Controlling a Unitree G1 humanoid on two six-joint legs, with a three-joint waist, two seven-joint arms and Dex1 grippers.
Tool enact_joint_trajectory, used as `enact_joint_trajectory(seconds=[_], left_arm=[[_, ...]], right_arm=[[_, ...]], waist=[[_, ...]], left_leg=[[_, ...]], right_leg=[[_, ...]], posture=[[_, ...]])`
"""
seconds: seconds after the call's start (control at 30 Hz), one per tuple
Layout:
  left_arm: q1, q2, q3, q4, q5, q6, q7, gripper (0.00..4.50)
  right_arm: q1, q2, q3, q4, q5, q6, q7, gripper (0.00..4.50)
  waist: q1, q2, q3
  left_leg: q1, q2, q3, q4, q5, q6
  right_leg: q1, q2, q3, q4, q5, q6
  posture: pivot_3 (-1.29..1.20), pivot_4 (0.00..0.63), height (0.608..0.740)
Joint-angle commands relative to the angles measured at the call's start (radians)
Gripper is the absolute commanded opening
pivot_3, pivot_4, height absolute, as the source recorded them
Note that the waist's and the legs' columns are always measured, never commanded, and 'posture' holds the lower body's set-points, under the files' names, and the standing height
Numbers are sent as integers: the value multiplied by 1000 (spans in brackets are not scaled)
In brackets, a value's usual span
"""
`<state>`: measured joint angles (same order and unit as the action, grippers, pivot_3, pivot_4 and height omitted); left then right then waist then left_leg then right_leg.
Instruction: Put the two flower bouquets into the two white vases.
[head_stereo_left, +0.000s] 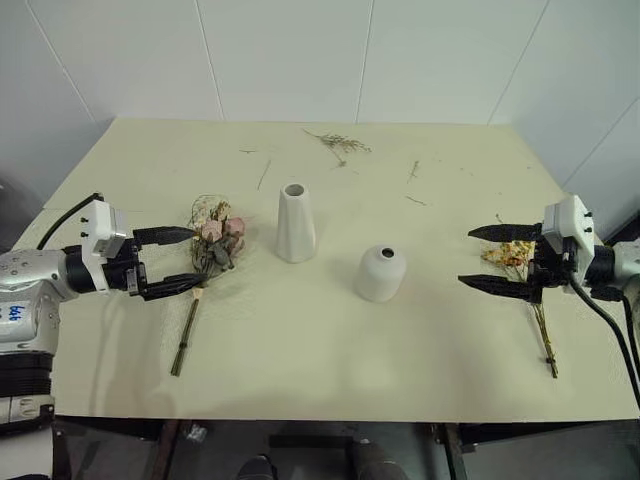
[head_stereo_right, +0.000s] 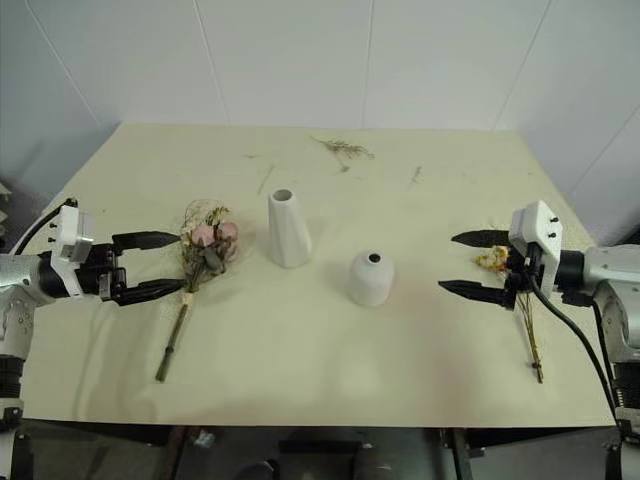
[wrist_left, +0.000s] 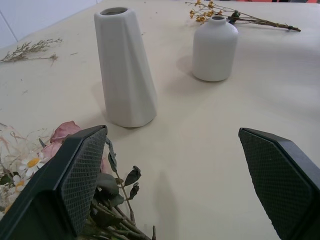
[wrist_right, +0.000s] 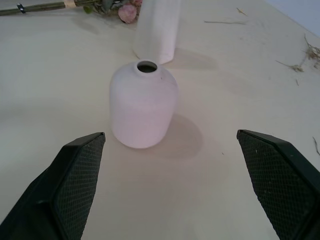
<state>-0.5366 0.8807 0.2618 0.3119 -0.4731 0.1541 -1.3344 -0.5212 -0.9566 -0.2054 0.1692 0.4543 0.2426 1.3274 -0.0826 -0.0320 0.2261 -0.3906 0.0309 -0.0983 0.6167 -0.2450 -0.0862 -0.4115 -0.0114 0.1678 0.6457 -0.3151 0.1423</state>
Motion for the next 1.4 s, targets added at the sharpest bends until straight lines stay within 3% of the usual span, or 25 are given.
enact_joint_trajectory(seconds=[0.03,0.17,0.3,0.43,0.5,0.63,0.9,1.4], left_arm=[[-13,-7,3,-59,-33,11,-8,4500],[-15,-29,3,-86,-54,22,-12,4500],[-51,-50,-16,-85,-58,24,-29,4500],[-80,-60,-27,-87,-64,30,-38,4500],[-123,-81,-34,-71,-59,15,-29,4500],[-112,-89,-38,-105,-44,-3,-24,4500],[27,-60,19,-297,-135,168,34,4500],[136,-7,137,-503,-291,357,156,4500]], right_arm=[[-13,-35,-68,16,28,38,-32,4460],[-12,-82,-109,26,30,145,-90,4460],[1,-220,-55,66,-44,331,-131,4460],[-32,-308,68,134,-111,500,-116,4460],[-118,-332,185,182,-159,567,-44,4460],[-300,-299,322,306,-254,614,-26,4460],[-524,-196,518,603,-452,549,26,4460],[-542,-76,537,871,-580,440,63,4460]], waist=[[-2,0,0],[-1,0,0],[1,1,1],[-1,1,1],[-5,1,1],[-16,6,2],[-25,6,2],[-31,7,2]], left_leg=[[0,0,0,0,0,0],[0,0,0,0,0,0],[0,0,0,1,0,0],[0,0,0,1,0,0],[0,0,2,2,0,0],[0,0,3,5,0,0],[-1,0,3,4,-1,0],[0,-1,3,5,-1,0]], right_leg=[[0,0,0,0,0,0],[0,0,0,1,0,0],[0,0,0,0,0,0],[0,0,0,0,0,0],[0,0,1,0,0,0],[0,0,3,0,1,1],[-1,0,3,-1,0,1],[0,0,2,0,0,2]], posture=[[0,150,740],[0,150,740],[0,150,740],[0,150,740],[0,150,740],[0,150,740],[0,150,740],[0,150,740]])
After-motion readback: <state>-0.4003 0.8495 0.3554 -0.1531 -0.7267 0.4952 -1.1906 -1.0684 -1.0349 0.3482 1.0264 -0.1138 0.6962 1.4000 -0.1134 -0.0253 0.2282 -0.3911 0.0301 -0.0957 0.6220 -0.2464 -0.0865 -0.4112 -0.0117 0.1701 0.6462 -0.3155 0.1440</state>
